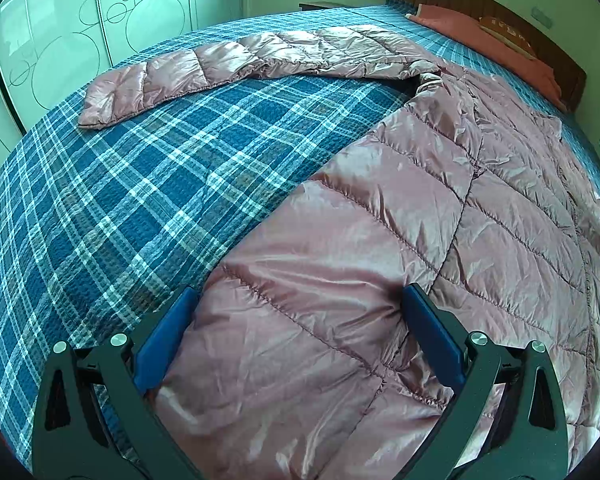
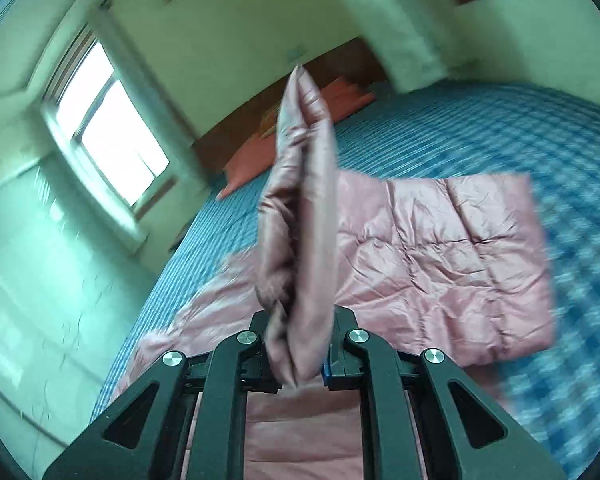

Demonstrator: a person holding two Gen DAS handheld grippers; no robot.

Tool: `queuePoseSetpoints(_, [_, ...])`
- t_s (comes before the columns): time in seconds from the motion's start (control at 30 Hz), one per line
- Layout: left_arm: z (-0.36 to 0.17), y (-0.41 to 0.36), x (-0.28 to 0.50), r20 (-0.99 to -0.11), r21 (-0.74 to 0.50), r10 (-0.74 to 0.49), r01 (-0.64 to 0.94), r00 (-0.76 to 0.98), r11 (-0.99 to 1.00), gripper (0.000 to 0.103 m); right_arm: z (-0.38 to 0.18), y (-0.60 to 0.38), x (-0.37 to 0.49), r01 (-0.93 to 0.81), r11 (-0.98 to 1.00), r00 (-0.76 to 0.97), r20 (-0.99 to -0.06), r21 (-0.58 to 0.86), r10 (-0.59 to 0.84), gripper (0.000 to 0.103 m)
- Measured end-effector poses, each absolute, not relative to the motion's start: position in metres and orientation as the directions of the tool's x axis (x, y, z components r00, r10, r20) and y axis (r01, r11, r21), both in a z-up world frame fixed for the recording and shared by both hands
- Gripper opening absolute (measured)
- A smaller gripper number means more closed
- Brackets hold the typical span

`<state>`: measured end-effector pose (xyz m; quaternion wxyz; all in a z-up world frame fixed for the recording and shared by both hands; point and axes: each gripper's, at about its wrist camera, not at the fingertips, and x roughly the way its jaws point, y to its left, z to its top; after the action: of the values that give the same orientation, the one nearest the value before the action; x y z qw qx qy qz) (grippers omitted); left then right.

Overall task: Fold large clothes
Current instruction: 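Grasp the jacket sleeve cuff with the right gripper and lift it, then lay the sleeve across the jacket body and open the right gripper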

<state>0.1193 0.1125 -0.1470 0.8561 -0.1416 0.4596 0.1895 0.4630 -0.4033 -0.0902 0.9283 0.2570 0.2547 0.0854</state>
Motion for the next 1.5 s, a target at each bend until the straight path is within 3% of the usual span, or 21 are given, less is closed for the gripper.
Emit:
queuePoseSetpoints(0.3, [-0.146, 0.113, 0.112, -0.835, -0.081, 0.19, -0.457, 0.517, 0.886, 0.101, -0.12, -0.278, 0.505, -0.158, 0.889, 0.742, -0.543, 0.429, 0.394, 0.013])
queuePoseSetpoints(0.63, [-0.144, 0.112, 0.108, -0.833, -0.085, 0.19, -0.46, 0.52, 0.884, 0.101, -0.159, -0.213, 0.539, -0.229, 0.91, 0.606, -0.681, 0.345, 0.411, 0.014])
queuePoseSetpoints(0.73, [-0.144, 0.112, 0.108, -0.833, -0.084, 0.191, -0.46, 0.52, 0.884, 0.101, -0.168, -0.206, 0.541, -0.262, 0.9, 0.567, -0.699, 0.347, 0.435, 0.03])
queuePoseSetpoints(0.8, [-0.144, 0.112, 0.108, -0.833, -0.085, 0.191, -0.461, 0.519, 0.884, 0.101, -0.162, -0.205, 0.535, -0.309, 0.875, 0.554, -0.677, 0.373, 0.484, 0.063])
queuePoseSetpoints(0.83, [-0.144, 0.112, 0.108, -0.833, -0.085, 0.191, -0.461, 0.52, 0.884, 0.101, -0.156, -0.207, 0.529, -0.324, 0.871, 0.568, -0.661, 0.369, 0.491, 0.065])
queuePoseSetpoints(0.97, [-0.144, 0.112, 0.108, -0.833, -0.084, 0.192, -0.46, 0.52, 0.884, 0.101, -0.121, -0.252, 0.502, -0.325, 0.872, 0.657, -0.576, 0.365, 0.486, 0.065])
queuePoseSetpoints(1.07, [-0.144, 0.111, 0.108, -0.832, -0.084, 0.192, -0.46, 0.52, 0.884, 0.101, -0.108, -0.307, 0.505, -0.193, 0.925, 0.74, -0.571, 0.327, 0.355, 0.064])
queuePoseSetpoints(1.17, [-0.143, 0.111, 0.108, -0.832, -0.081, 0.195, -0.461, 0.519, 0.884, 0.101, -0.117, -0.374, 0.519, 0.03, 0.959, 0.763, -0.626, 0.282, 0.16, 0.056])
queuePoseSetpoints(1.27, [-0.144, 0.111, 0.11, -0.832, -0.077, 0.198, -0.461, 0.518, 0.884, 0.101, -0.142, -0.416, 0.537, 0.172, 0.965, 0.71, -0.704, 0.196, 0.016, 0.056])
queuePoseSetpoints(1.33, [-0.144, 0.111, 0.11, -0.832, -0.075, 0.199, -0.461, 0.518, 0.884, 0.101, -0.171, -0.428, 0.55, 0.185, 0.965, 0.645, -0.764, 0.184, 0.022, 0.056])
queuePoseSetpoints(1.43, [-0.144, 0.111, 0.112, -0.833, -0.072, 0.2, -0.46, 0.516, 0.885, 0.101, -0.168, -0.422, 0.549, 0.154, 0.98, 0.66, -0.751, 0.127, -0.007, 0.055])
queuePoseSetpoints(1.5, [-0.144, 0.11, 0.112, -0.833, -0.071, 0.201, -0.46, 0.515, 0.885, 0.101, -0.159, -0.418, 0.546, 0.156, 0.975, 0.677, -0.736, 0.161, 0.013, 0.055])
